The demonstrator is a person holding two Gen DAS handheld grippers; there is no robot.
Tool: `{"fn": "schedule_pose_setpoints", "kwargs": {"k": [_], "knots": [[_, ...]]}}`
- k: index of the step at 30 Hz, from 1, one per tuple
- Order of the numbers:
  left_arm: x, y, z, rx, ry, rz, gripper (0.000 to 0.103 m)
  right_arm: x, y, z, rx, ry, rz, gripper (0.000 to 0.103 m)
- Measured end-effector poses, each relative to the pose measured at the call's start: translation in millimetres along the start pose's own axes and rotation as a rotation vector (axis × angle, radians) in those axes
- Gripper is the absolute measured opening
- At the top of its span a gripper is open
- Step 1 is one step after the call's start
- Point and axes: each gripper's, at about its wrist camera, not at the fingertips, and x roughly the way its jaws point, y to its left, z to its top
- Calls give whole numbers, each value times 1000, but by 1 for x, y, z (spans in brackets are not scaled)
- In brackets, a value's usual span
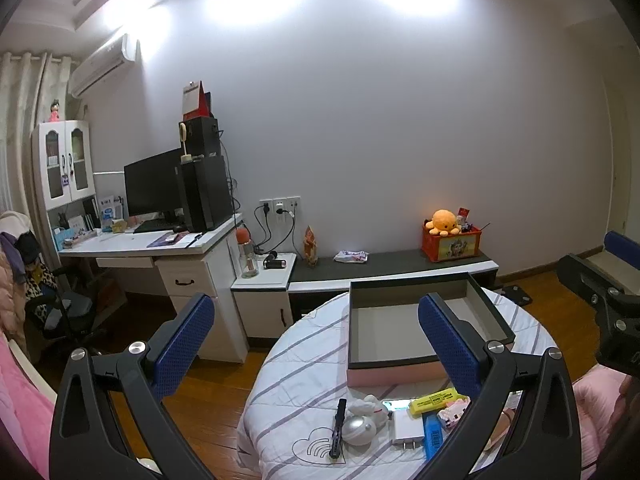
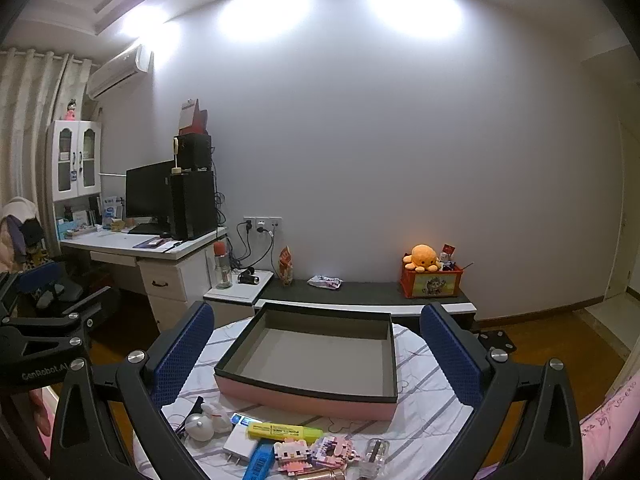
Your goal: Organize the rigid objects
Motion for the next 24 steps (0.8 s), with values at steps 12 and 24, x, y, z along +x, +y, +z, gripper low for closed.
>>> {"fn": "schedule_pose_setpoints", "kwargs": {"k": [12,24], "knots": [[10,-4,-1,6,16,-1,103,11,-4,-4,6,21,-1,103],[52,-7,-41,33,192,-96,103,34,-13,-32,2,127,-10,103]]}}
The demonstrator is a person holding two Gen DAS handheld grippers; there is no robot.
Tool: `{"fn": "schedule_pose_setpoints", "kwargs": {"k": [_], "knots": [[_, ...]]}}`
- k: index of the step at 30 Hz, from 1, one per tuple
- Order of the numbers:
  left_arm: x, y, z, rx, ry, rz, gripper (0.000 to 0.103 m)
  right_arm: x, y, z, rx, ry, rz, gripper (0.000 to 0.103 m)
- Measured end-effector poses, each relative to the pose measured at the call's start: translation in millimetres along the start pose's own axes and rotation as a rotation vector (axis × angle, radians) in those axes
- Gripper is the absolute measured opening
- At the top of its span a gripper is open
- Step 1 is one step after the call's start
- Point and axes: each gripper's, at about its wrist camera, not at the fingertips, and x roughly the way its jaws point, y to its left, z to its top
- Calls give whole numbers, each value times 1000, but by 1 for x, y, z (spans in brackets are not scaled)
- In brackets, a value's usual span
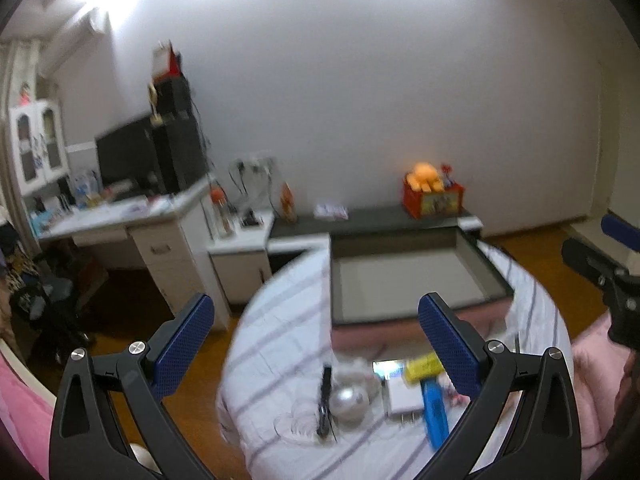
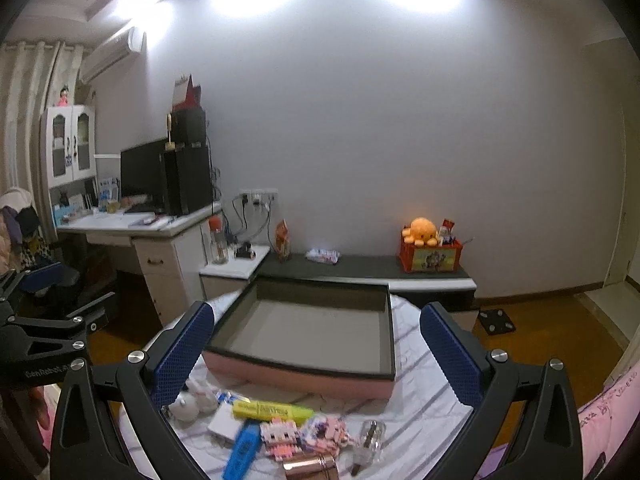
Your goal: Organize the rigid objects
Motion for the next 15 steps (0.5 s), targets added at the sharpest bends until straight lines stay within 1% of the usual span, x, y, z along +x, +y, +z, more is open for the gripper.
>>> {"fn": "schedule_pose_setpoints", "kwargs": {"k": [4,7,10,12,15], "knots": [[38,1,-36,18,163,-10,103,21,-5,-32,-10,107,-12,103],[57,-2,-60,37,250,-12,103,36,-8,-62,-7,200,-10,103],[72,-3,-81,39,326,-44,103,47,-11,-91,0,278,5,103],[76,0,-87,35,353,-49,103,52,-10,-106,-5,316,10,103],[80,-2,-91,44,384,-50,103,57,-11,-122,-9,349,24,103]]}}
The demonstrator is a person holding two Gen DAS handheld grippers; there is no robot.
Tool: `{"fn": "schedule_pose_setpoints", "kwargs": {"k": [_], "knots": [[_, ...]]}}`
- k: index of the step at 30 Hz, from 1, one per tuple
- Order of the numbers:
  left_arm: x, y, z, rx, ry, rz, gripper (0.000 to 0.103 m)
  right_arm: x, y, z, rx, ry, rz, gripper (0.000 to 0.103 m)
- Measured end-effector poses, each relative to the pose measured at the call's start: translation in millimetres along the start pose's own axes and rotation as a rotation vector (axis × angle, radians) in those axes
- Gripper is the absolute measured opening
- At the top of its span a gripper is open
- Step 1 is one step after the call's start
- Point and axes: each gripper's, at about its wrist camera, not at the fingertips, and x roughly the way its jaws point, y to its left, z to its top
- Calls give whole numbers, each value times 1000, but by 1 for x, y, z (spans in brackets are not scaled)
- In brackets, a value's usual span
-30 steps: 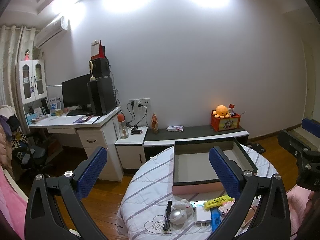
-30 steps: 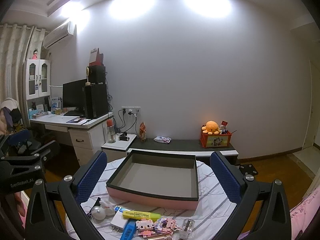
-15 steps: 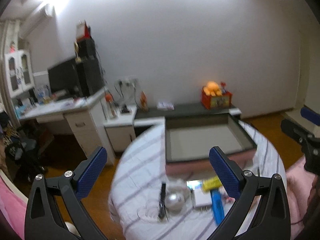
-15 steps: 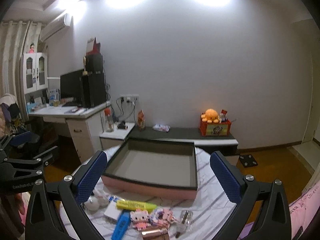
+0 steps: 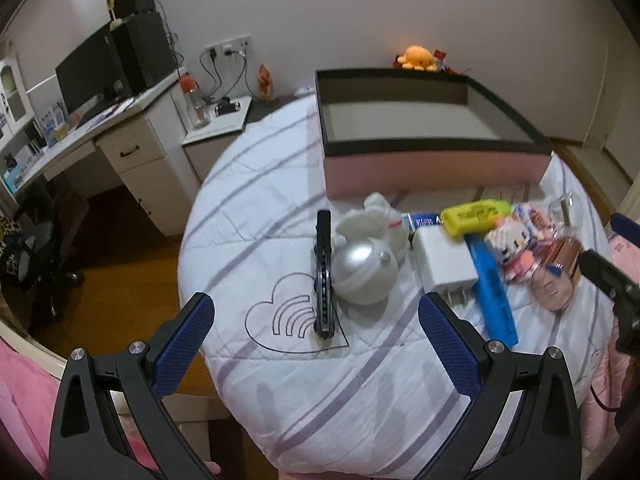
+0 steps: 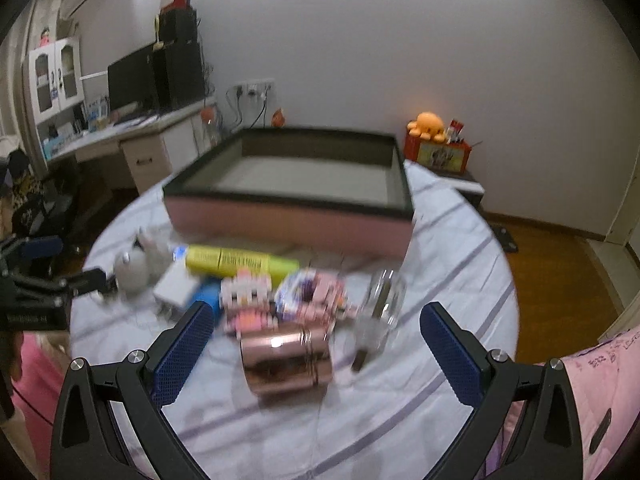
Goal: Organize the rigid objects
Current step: 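Lower the right gripper onto the copper canister and close it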
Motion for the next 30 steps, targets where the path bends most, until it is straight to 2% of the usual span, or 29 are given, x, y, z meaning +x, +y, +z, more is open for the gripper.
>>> {"fn": "schedule_pose_setpoints", "kwargs": {"k": [3,9,13,16,19,23,27,30], "knots": [[3,-7,-1,11,10,-18,103,2,-2,-8,4,17,11,103],[23,-8,-7,35,58,-26,103,14,-2,-12,1,48,39,92],[35,4,-11,-7,102,-52,103,21,0,-18,-3,74,75,71],[34,10,-13,-16,106,-55,103,27,5,-21,-17,98,96,62],[27,14,-11,-23,87,-84,103,32,8,-23,-29,117,100,58],[13,14,-4,-46,8,-147,103,37,6,-25,-26,124,116,57],[16,2,4,3,5,-127,102,39,3,-24,-27,130,133,57],[22,-4,9,27,17,-124,92,37,3,-24,-28,136,134,57]]}}
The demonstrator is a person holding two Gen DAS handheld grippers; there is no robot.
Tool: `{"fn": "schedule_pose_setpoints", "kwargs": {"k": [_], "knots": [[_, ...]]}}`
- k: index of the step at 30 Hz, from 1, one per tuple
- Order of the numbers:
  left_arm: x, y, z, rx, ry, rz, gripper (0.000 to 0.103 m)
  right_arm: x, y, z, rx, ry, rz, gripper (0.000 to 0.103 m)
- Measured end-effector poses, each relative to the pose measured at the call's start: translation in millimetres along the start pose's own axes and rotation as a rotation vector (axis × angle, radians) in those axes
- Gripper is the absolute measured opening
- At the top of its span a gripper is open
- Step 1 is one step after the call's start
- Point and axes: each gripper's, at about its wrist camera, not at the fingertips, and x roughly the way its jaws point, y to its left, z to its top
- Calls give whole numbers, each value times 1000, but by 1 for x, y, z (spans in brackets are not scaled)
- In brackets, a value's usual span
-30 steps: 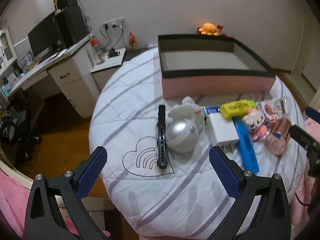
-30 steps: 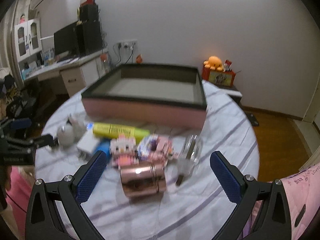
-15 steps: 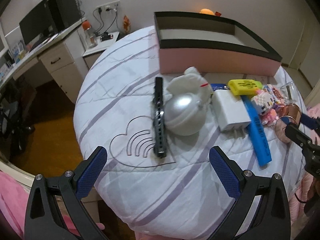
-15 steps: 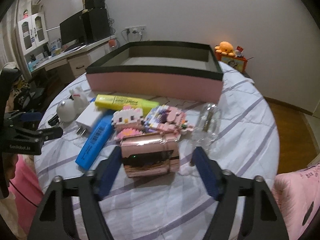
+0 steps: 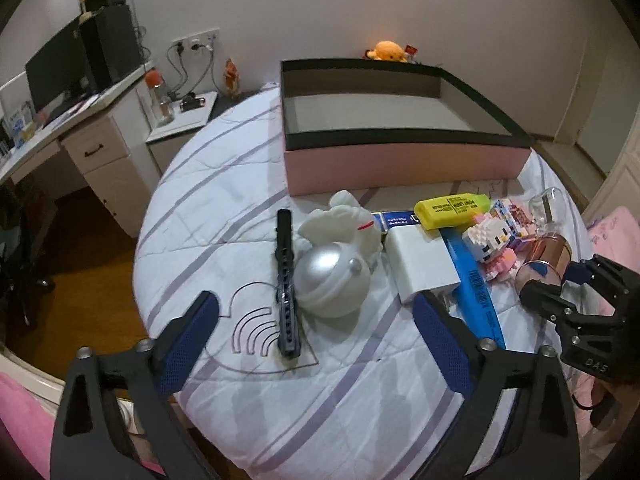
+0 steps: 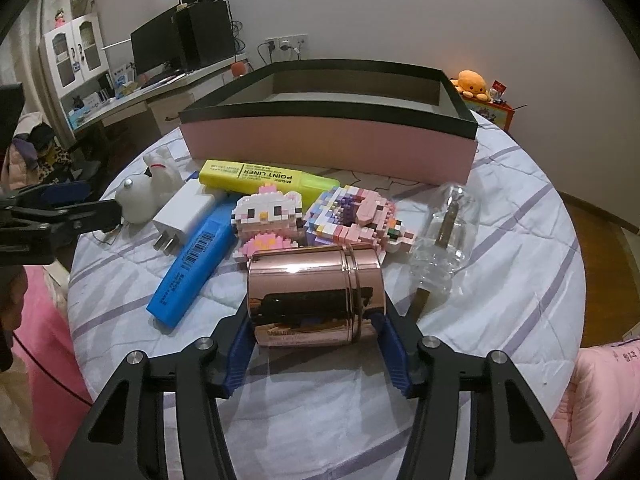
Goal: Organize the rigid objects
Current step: 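Lower the right gripper onto the copper canister and close it, then carry the copper canister into the box with the right gripper while the left gripper places the silver ball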
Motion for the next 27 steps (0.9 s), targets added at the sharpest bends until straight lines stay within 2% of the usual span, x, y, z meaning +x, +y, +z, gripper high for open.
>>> {"fn": "schedule_pose_setpoints", "kwargs": {"k": [1,3,4,6,9,13,16,24,27], "knots": [[2,0,1,11,6,21,87,0,0,0,1,1,2,57],[6,-2,2,40,15,69,86,-1,0,-1,2,4,3,57],[8,-1,3,43,18,79,81,-2,0,-2,2,6,6,57],[12,2,7,34,35,44,74,-2,-1,-2,5,6,10,57],[16,-3,11,54,39,46,65,-1,0,-2,4,8,11,57],[23,-12,14,87,59,20,46,2,-2,-2,5,8,15,57],[24,-17,15,102,49,44,46,3,-4,-2,15,0,29,57],[17,-9,16,70,67,-32,46,-1,-7,2,36,-20,65,55],[16,-14,11,89,89,-26,46,0,-7,2,34,-11,71,55]]}}
